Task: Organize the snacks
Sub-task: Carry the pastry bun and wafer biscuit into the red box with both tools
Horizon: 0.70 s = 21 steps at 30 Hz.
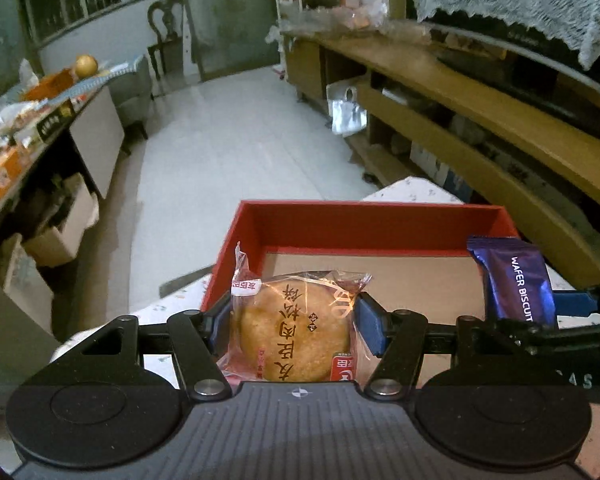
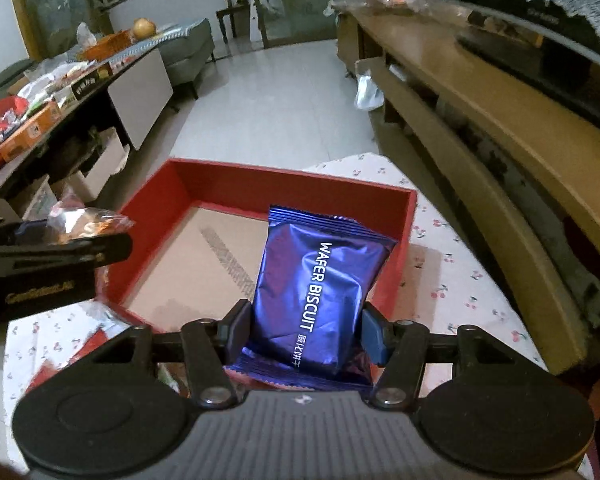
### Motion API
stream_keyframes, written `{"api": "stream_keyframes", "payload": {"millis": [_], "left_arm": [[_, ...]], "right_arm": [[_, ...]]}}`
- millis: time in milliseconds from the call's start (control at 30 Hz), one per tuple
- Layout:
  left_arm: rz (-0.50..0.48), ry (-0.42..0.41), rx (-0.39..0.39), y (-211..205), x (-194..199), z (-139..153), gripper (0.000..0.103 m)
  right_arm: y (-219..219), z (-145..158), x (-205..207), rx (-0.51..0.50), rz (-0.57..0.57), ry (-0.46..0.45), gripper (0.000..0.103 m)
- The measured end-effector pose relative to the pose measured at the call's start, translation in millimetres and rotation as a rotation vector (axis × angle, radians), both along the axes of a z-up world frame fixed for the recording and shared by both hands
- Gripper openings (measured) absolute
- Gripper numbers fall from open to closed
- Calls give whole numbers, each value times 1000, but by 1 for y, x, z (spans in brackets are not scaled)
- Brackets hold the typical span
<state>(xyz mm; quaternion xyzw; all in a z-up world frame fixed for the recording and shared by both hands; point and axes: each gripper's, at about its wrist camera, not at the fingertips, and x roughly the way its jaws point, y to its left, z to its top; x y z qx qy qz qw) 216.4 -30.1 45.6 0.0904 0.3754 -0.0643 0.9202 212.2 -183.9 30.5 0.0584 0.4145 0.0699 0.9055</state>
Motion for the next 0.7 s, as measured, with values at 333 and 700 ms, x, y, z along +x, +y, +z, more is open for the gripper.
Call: {"api": "stream_keyframes", "payload": {"millis": [333,700], "left_arm": [[-9,62,5,11,11,-38,68],[14,132,-31,26,-14,-41,69]], "right_arm": [[20,-34,10,-68,93,52,70],[23,-34,-5,-81,149,59,70]]}}
